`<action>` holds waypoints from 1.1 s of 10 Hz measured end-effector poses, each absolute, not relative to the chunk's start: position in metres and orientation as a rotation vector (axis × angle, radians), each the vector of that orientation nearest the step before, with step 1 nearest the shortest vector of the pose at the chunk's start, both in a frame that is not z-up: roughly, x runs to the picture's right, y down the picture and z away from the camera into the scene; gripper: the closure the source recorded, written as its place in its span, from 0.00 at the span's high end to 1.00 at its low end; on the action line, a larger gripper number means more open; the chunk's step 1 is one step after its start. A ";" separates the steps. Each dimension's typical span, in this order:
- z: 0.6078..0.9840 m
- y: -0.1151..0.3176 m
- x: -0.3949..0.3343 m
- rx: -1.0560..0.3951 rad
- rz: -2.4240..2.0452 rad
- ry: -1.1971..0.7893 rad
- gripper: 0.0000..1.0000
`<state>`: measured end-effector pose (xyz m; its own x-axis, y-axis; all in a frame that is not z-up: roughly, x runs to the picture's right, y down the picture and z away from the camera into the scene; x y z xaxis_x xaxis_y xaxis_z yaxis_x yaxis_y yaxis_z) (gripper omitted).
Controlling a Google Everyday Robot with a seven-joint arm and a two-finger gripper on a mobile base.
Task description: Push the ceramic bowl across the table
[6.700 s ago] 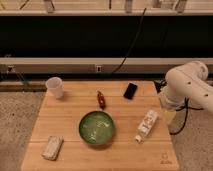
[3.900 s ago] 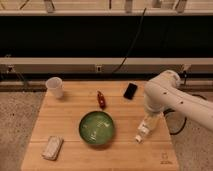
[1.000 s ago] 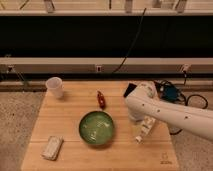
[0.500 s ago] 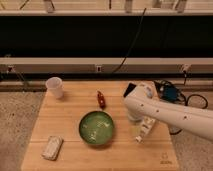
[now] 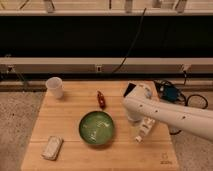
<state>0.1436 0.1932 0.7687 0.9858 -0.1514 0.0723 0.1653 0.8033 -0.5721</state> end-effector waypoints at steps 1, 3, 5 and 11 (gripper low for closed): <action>0.769 0.195 0.142 -0.617 -0.170 -0.024 0.80; 0.769 0.196 0.141 -0.620 -0.171 -0.026 0.80; 0.769 0.198 0.139 -0.623 -0.172 -0.027 0.80; 0.769 0.202 0.135 -0.633 -0.173 -0.032 0.70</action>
